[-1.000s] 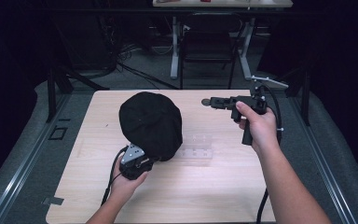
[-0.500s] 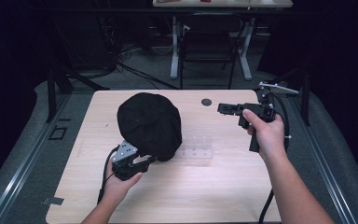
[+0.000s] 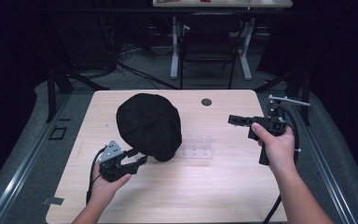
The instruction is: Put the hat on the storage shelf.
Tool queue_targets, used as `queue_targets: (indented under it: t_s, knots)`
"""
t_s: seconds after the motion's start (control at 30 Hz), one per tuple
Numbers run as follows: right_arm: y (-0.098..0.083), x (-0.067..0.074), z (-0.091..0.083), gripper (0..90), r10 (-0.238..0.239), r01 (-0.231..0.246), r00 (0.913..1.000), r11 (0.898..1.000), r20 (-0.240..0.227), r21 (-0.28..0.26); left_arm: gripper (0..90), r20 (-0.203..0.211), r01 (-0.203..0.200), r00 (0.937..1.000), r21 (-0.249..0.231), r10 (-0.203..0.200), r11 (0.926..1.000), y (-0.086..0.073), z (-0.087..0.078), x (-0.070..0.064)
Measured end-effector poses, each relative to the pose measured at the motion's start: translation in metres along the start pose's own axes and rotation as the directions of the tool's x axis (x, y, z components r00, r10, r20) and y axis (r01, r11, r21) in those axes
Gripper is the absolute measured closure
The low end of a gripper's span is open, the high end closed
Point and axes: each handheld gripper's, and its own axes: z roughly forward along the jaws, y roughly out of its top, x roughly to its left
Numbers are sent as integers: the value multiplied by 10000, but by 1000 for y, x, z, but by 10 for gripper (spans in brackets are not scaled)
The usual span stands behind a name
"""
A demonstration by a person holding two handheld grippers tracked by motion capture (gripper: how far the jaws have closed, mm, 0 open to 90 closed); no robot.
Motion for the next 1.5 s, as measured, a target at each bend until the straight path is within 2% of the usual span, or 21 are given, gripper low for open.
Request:
queue_targets:
  t_s: [0.07,0.13,0.37,0.43,0.53,0.63,0.7,0.83,0.9,0.97,1.03,1.17,1.3,1.33,1.4,1.5]
  knots:
    - [-6,-3,-3,752,-165,165,9998,9999,150,41,491,-164,182,9997,59,-181,9998,-4,-4,7]
    - [-13,-4,-7,751,-573,579,9969,9983,540,-97,492,-360,251,9990,84,-248,9997,-8,-10,13]
    - [-40,-24,-11,751,-631,647,9911,9979,1168,-98,493,-708,420,9967,238,-402,9988,-19,-24,24]
    - [-50,-31,-11,751,-748,772,9870,9969,1425,-118,493,-750,425,9964,334,-399,9985,-22,-27,26]
    - [-63,-36,-12,750,-983,1029,9790,9945,1789,-170,492,-808,539,9955,472,-499,9974,-28,-30,30]
    - [-75,-41,-12,747,-1345,1423,9664,9896,2191,-202,491,-821,708,9944,500,-666,9962,-34,-32,33]
    - [-83,-43,-11,743,-1473,1554,9615,9877,2320,-171,491,-878,867,9927,454,-825,9952,-38,-32,35]
    - [-100,-49,-8,736,-1807,1953,9432,9804,2789,-252,483,-1125,855,9905,536,-791,9949,-43,-32,37]
    - [-107,-52,-6,722,-1945,2102,9397,9773,2814,-264,480,-1197,862,9896,474,-800,9951,-46,-32,38]
    - [-116,-59,-5,720,-2099,2285,9275,9732,3094,-250,480,-1210,979,9884,426,-922,9943,-49,-32,38]
    - [-123,-65,-3,719,-2070,2253,9239,9741,3218,-204,480,-1243,1027,9876,493,-960,9935,-50,-31,39]
    - [-137,-77,1,715,-1865,2101,9279,9769,3228,-396,479,-1259,1079,9868,415,-1019,9933,-51,-30,40]
    - [-146,-83,5,705,-2041,2247,9183,9742,3392,-221,474,-1242,1131,9865,453,-1067,9925,-52,-28,38]
    - [-149,-84,6,697,-2130,2358,9137,9715,3460,-245,474,-1235,1065,9873,468,-1000,9932,-53,-27,37]
    - [-153,-87,8,682,-2427,2684,8982,9631,3664,-198,474,-1220,975,9884,517,-906,9939,-53,-26,35]
    - [-156,-89,9,669,-2566,2843,8934,9585,3688,-217,474,-1183,822,9902,626,-744,9946,-53,-24,33]
